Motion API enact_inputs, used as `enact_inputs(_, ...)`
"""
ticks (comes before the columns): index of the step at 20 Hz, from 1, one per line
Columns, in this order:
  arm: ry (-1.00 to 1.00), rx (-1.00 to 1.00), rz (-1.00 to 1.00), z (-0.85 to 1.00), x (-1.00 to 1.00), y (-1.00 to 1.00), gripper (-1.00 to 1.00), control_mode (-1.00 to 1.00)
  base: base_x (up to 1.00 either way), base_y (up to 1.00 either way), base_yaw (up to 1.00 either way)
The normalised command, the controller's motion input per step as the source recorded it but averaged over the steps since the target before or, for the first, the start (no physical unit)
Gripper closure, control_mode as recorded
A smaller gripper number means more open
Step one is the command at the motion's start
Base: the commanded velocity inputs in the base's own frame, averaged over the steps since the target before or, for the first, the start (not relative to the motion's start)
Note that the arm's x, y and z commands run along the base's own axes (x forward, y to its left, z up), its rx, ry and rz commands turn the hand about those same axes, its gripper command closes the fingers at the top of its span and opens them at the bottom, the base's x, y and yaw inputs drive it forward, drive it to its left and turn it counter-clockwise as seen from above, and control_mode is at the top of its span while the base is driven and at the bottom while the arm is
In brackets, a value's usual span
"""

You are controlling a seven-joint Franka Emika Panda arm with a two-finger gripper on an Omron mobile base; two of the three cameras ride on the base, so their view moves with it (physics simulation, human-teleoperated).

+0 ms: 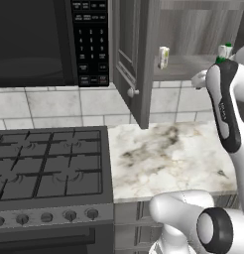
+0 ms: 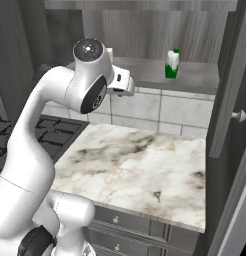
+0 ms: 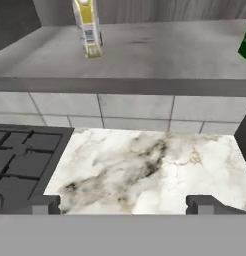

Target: Sort all alcoholic drinks to one cabinet, and non-alcoholic drinks to the other.

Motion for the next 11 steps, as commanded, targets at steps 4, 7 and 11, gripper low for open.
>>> enact_inputs(4, 0.35, 0.0, -0.07, -0.89, -0.39, 0.01, -1.0, -1.0, 0.0, 0.0, 0.0)
enact_inputs(7, 0.32, 0.0, -0.06, -0.78, -0.04, 0.09, -1.0, -1.0, 0.0, 0.0, 0.0)
enact_inputs(11, 0.31, 0.0, -0.01, -0.37, 0.0, 0.01, -1.0, -1.0, 0.0, 0.0, 0.0)
